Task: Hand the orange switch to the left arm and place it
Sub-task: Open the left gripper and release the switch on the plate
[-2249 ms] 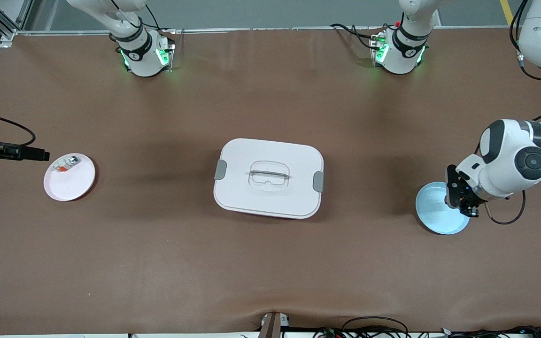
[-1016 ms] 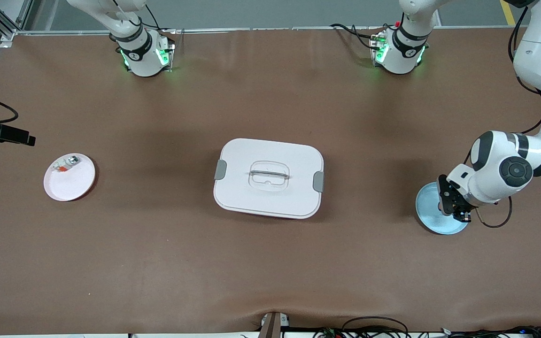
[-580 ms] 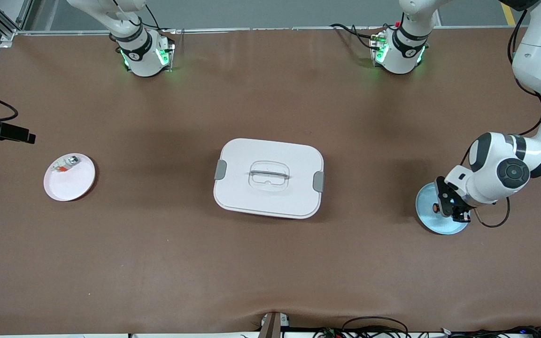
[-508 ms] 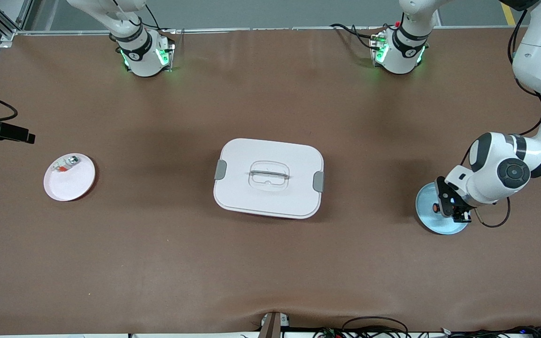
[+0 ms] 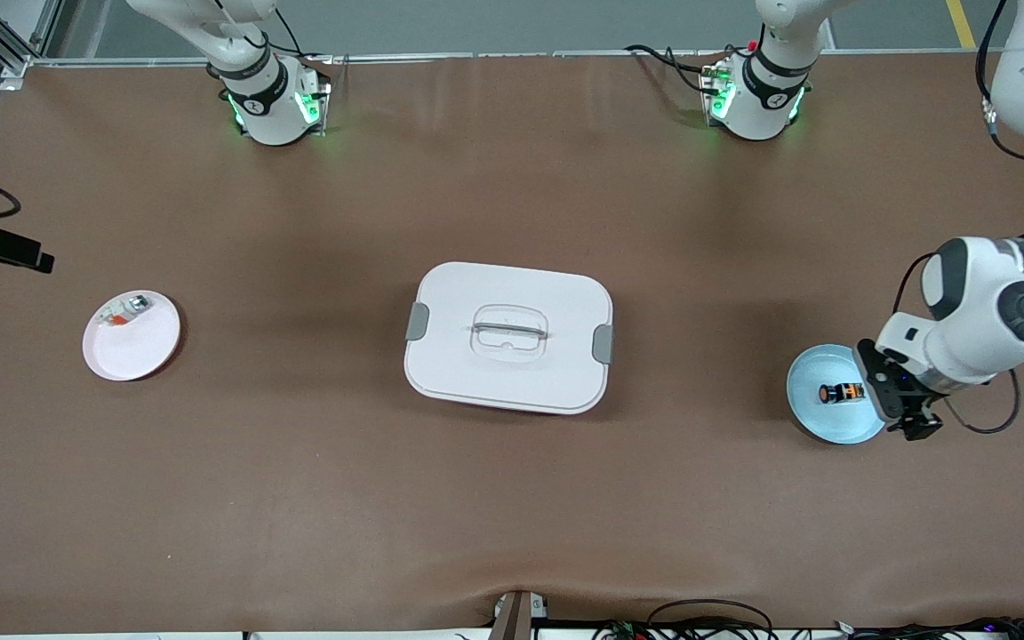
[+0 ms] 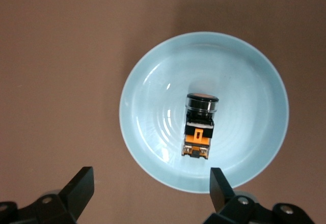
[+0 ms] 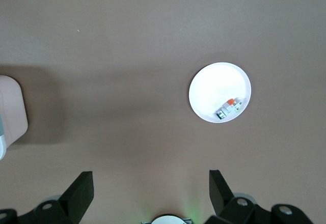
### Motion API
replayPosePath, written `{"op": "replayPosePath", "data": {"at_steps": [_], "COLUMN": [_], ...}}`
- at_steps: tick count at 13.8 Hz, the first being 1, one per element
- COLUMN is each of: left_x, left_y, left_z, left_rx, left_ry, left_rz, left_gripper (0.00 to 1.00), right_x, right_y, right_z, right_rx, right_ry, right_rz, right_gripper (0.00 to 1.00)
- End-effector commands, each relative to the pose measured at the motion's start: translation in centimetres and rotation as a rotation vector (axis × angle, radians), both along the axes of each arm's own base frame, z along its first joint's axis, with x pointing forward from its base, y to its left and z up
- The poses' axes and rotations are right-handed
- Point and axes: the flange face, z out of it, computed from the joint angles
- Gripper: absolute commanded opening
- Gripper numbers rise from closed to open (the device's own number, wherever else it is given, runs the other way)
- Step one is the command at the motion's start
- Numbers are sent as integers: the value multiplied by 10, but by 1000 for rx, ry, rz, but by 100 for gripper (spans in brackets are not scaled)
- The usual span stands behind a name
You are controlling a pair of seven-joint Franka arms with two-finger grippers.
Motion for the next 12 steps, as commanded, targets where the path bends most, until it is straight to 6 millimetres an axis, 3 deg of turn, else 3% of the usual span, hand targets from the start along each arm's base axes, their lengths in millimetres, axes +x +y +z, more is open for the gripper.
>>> {"op": "replayPosePath", "data": {"at_steps": [1,4,6,8,12], "left_x": [1,9,14,8,-20], "left_y": [5,10,2,-8,-45], "left_z": [49,94,130,166,232], "left_rx": [-32,-93,-120,-115,-120], "left_ry": [16,61,58,33,18], "left_rz": [112,261,339,461,733], "left_gripper": [100,100,100,100,100], "right_x": [-9,-19,-23,-23,-32], "right_y": [5,10,10,9,4], "right_z": [8,13,14,17,31], "right_rx": [8,32,35,34,34], "right_ry": [-8,-13,-15,-29,-58], "right_rz": [-41,-74,-71,-60,13], "right_gripper": [100,100,100,100,100]}}
